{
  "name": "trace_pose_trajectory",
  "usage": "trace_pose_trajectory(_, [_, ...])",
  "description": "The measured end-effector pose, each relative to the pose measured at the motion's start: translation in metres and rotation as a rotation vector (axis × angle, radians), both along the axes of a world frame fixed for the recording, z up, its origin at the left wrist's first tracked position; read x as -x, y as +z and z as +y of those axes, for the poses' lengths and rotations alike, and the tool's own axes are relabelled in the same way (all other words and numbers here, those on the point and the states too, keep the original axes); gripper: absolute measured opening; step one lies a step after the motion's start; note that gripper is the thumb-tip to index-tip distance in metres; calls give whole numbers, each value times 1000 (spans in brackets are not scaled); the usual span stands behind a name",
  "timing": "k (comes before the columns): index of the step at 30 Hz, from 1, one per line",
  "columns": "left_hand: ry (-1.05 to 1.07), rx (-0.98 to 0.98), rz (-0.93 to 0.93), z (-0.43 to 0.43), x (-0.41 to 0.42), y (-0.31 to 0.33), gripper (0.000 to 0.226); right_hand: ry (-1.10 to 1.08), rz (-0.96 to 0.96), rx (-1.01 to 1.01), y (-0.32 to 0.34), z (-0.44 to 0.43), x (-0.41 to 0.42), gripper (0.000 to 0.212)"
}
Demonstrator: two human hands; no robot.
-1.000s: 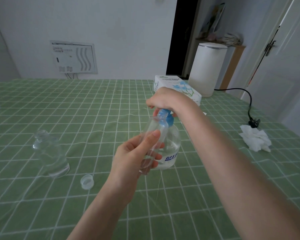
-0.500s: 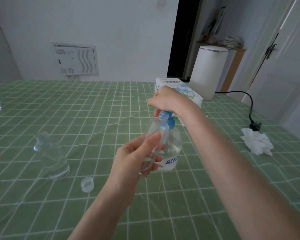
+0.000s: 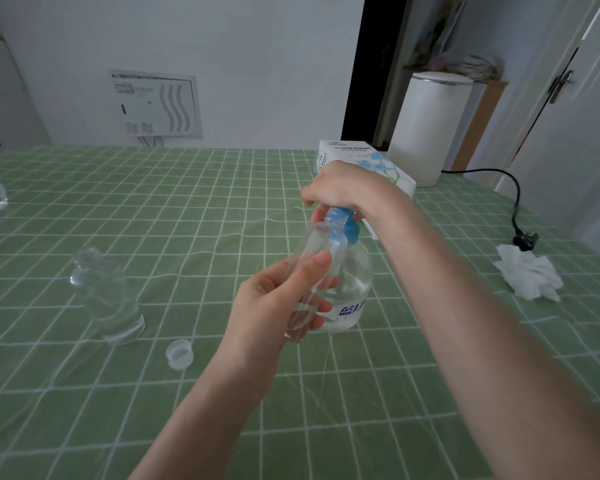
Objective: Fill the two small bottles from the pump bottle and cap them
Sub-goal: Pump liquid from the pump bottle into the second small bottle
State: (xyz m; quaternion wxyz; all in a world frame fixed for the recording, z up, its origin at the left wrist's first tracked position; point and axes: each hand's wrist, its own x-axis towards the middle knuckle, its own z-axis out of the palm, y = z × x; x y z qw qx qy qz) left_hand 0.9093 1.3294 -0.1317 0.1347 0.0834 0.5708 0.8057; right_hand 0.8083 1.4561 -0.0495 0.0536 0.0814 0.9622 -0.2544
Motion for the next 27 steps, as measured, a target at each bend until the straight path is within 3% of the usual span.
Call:
trace_pose_trajectory(15, [-2, 23, 11, 0, 0, 2, 23, 18, 25, 3, 6, 2, -2, 27])
trace_pose_trajectory(27, [-14, 38, -5, 0, 1, -5, 28, 10, -58, 29, -2, 0, -6, 31])
